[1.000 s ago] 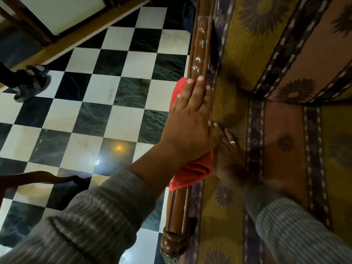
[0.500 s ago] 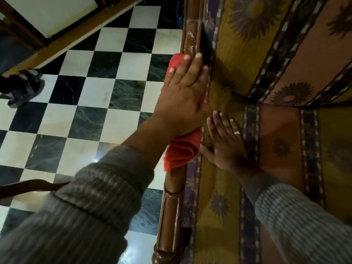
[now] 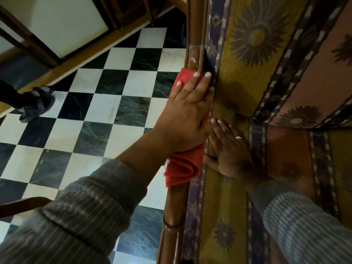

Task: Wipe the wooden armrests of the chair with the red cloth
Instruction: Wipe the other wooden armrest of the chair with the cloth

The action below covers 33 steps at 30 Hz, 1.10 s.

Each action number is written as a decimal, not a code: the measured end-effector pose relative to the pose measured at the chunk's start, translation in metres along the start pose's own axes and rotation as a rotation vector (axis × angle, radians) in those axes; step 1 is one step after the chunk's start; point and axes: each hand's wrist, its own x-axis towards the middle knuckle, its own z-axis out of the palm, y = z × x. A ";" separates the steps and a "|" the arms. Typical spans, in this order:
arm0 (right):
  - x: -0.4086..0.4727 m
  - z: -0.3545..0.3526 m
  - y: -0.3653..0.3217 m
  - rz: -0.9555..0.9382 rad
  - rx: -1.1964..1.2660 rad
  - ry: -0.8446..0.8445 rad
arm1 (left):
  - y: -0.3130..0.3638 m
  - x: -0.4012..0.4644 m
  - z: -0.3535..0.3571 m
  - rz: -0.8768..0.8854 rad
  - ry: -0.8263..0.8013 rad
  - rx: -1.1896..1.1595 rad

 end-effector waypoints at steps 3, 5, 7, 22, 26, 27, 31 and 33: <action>-0.001 0.010 -0.001 0.023 -0.013 0.018 | -0.012 0.034 -0.007 -0.083 0.031 -0.015; -0.001 0.011 0.000 0.032 -0.018 0.025 | -0.012 0.053 -0.011 -0.173 0.059 -0.053; 0.000 0.010 0.001 0.043 -0.011 0.015 | -0.006 0.059 -0.010 -0.255 0.122 -0.118; 0.009 -0.002 0.002 0.010 -0.032 -0.058 | -0.014 0.080 -0.009 -0.250 0.183 -0.046; 0.018 -0.008 0.012 -0.071 -0.065 -0.061 | -0.009 0.069 -0.005 -0.195 0.174 -0.007; 0.020 -0.008 0.015 -0.092 -0.074 -0.049 | -0.012 0.068 -0.007 -0.140 0.148 0.017; 0.017 -0.005 0.017 -0.075 -0.072 -0.032 | -0.021 0.070 -0.014 -0.083 0.108 -0.027; 0.015 -0.003 0.016 -0.066 -0.067 -0.021 | -0.018 0.071 -0.012 -0.187 0.184 -0.134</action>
